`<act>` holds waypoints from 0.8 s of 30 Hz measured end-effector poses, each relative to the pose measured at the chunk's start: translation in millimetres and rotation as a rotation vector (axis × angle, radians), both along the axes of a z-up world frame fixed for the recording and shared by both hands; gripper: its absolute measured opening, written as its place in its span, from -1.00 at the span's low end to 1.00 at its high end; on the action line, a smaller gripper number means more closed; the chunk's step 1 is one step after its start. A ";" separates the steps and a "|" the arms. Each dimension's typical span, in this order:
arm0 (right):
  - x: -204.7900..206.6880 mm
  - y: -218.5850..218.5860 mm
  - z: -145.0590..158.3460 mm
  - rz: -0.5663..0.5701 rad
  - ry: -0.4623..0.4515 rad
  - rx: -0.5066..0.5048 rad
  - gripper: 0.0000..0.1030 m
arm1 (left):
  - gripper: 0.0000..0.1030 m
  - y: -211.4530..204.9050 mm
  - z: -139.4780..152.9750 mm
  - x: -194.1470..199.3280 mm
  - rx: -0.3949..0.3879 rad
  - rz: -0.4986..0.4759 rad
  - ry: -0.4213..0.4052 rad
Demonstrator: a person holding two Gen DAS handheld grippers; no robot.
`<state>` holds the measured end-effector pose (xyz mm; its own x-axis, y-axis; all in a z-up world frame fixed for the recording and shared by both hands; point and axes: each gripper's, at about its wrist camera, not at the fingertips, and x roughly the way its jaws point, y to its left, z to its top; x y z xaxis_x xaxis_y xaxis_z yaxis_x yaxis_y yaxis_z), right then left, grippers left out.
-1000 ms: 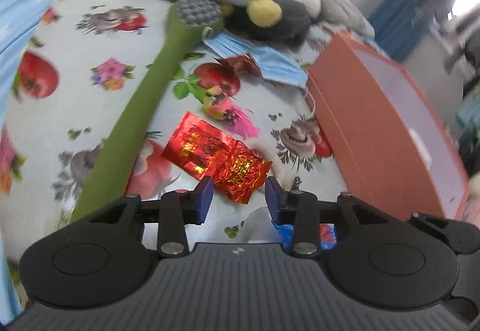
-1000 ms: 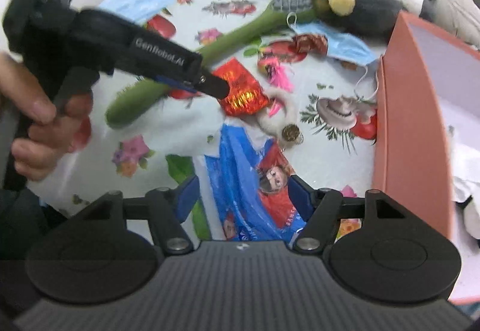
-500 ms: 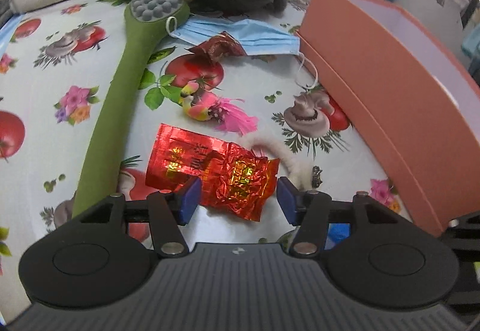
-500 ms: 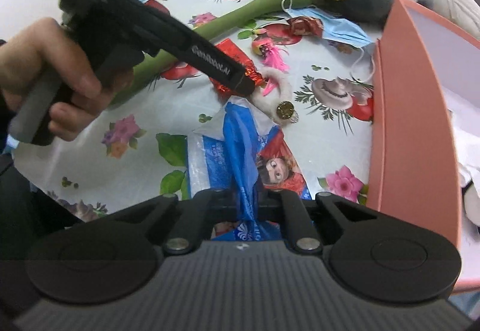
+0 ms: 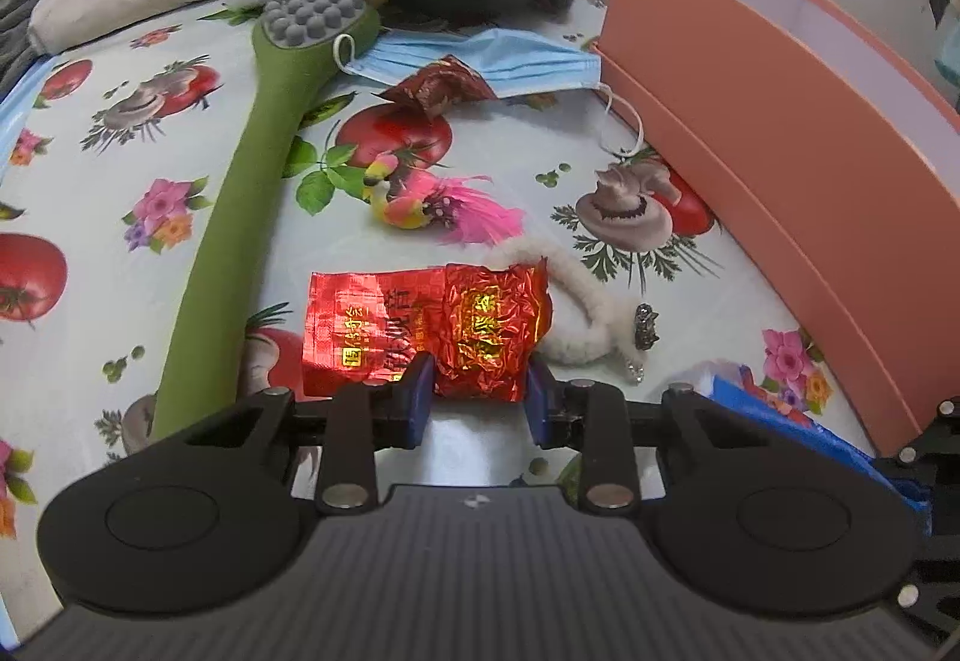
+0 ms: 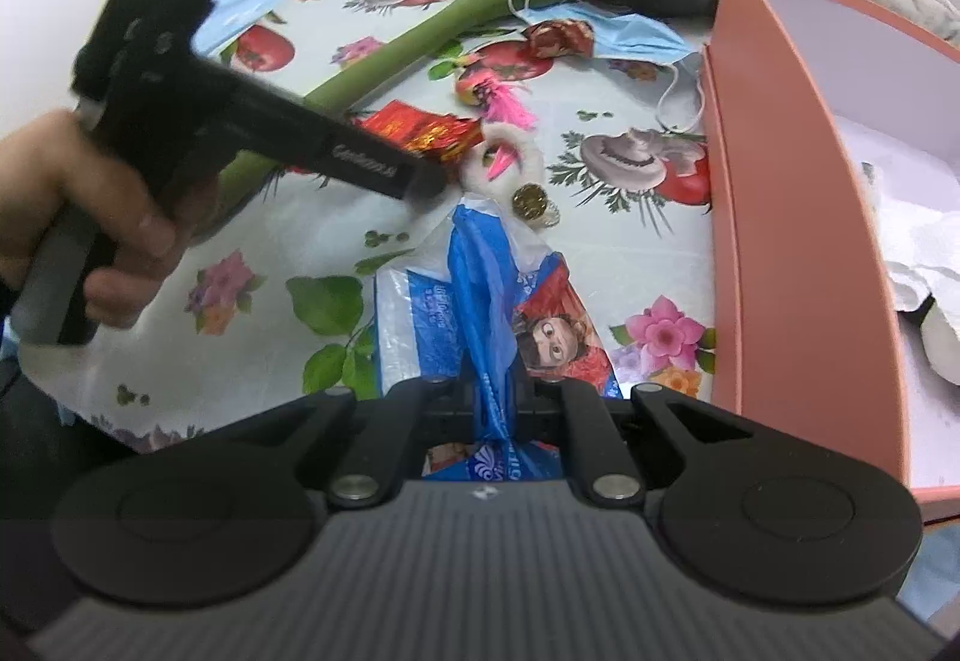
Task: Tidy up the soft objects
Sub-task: 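Lift the blue wrapper with the right tool while the left lifts the red packet, then carry the blue wrapper with the right tool while the left carries the red packet over the box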
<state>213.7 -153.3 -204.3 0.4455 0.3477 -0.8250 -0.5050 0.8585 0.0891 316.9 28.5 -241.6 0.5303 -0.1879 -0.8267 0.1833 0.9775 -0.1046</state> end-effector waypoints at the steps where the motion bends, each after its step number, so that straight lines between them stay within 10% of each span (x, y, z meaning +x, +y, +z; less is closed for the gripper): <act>1: 0.2 -0.6 1.2 -0.007 -0.004 0.001 -0.80 | -0.30 0.8 2.3 -2.7 -0.009 0.010 -0.004; 24: -35.8 -12.8 83.1 -0.129 -0.173 0.120 -0.80 | -0.30 15.8 128.4 -130.9 -0.249 0.249 -0.157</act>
